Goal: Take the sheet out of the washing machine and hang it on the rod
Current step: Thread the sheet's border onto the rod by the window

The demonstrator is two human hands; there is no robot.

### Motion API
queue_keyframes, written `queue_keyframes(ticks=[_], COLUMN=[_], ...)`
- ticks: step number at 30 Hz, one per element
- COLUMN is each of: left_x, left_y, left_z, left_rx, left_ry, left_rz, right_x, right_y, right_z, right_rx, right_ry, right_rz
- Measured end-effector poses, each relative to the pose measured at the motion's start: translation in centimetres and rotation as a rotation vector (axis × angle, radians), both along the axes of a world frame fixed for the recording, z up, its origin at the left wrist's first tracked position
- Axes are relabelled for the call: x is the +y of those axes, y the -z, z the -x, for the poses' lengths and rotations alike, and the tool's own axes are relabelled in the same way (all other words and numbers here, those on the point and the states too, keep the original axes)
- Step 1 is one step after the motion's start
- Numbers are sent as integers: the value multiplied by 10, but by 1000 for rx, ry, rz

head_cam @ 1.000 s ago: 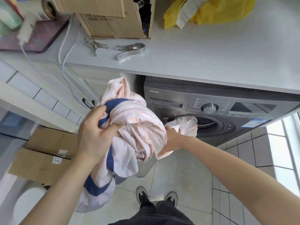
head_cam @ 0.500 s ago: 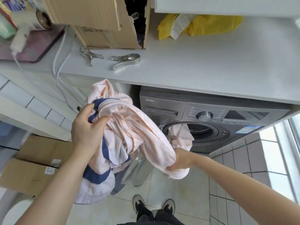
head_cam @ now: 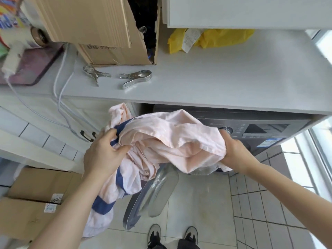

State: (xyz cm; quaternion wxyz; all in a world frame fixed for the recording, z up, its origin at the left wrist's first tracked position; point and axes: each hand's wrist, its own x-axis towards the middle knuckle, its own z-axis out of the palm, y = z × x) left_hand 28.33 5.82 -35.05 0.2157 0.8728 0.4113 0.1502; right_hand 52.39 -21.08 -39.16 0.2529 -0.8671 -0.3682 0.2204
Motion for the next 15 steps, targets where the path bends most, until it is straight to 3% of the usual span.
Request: queue_keyframes(ticks=[4, 8, 15], left_x=[-2, 1, 16], left_y=[-5, -12, -35], left_z=[-2, 1, 9], left_rx=[86, 62, 11], left_ry=[124, 239, 421], left_rz=[-14, -20, -42], right_x=[9, 13, 21], right_y=[-46, -77, -112], right_z=[23, 48, 82], right_rx=[-70, -453, -757], right_ry=[-105, -399, -432], right_rz=[-234, -127, -30])
